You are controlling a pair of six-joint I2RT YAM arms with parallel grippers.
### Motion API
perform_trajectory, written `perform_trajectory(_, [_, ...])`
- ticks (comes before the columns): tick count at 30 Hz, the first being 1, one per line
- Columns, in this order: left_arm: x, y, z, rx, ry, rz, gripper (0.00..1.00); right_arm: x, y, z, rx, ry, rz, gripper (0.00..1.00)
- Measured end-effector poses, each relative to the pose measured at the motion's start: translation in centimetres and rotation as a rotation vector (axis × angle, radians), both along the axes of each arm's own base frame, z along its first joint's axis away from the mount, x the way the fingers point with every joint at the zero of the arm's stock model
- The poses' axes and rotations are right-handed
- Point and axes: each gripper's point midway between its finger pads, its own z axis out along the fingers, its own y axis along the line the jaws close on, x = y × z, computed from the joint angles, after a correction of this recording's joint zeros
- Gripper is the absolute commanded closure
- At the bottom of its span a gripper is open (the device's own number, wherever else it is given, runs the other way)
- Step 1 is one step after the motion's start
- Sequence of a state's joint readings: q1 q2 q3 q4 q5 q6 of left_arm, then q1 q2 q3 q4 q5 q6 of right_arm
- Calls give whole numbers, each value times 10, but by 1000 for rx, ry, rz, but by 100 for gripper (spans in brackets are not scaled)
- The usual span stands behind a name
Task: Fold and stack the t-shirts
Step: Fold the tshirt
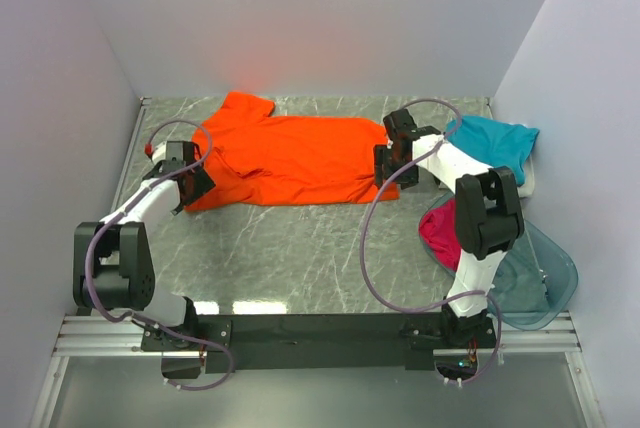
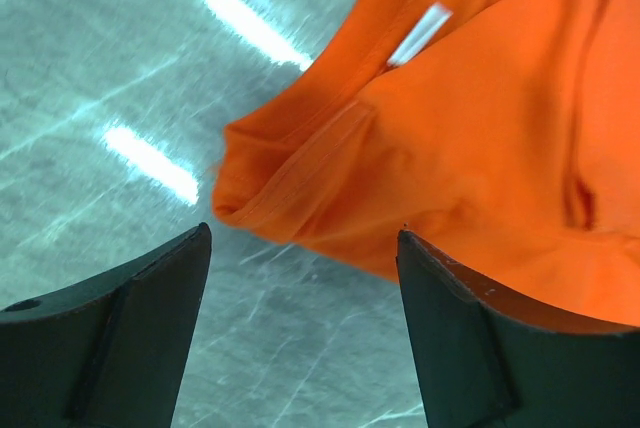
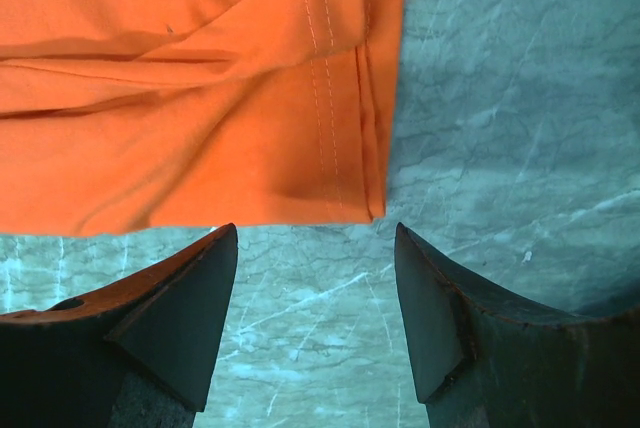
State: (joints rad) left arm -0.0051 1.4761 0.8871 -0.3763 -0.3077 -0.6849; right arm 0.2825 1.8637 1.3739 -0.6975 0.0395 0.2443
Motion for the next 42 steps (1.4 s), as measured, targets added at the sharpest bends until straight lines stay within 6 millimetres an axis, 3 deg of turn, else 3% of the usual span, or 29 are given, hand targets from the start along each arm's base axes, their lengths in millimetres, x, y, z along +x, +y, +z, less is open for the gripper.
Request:
perform_trajectory(6, [-8, 1, -12, 0, 43, 10, 27, -1, 0, -7, -1, 16, 1, 30])
perform_trajectory(15, [-20, 9, -37, 42, 146, 36, 43, -7, 1, -17, 0, 47, 9, 36])
perform_trajectory(18, [-24, 12, -46, 59, 189, 43, 51, -8, 0, -24, -5, 64, 9, 39])
perform_trajectory(25, [-19, 19, -44, 93, 186, 60, 73, -8, -5, -32, -11, 84, -3, 41])
perform_trajectory(28, [-19, 20, -45, 100, 190, 64, 88, -6, -10, -32, -10, 80, -17, 48])
perform_trajectory(30, [-18, 21, -45, 103, 191, 64, 99, -5, -12, -33, -9, 80, -21, 67])
perform_trajectory(31, [-18, 21, -45, 106, 191, 65, 99, -5, -12, -35, -7, 83, -23, 83])
perform_trajectory(33, [-17, 22, -45, 113, 196, 61, 100, -5, -12, -38, -6, 90, -19, 98])
perform_trajectory(42, [-19, 39, -40, 150, 199, 113, 100, -5, -15, -40, -21, 89, -24, 100])
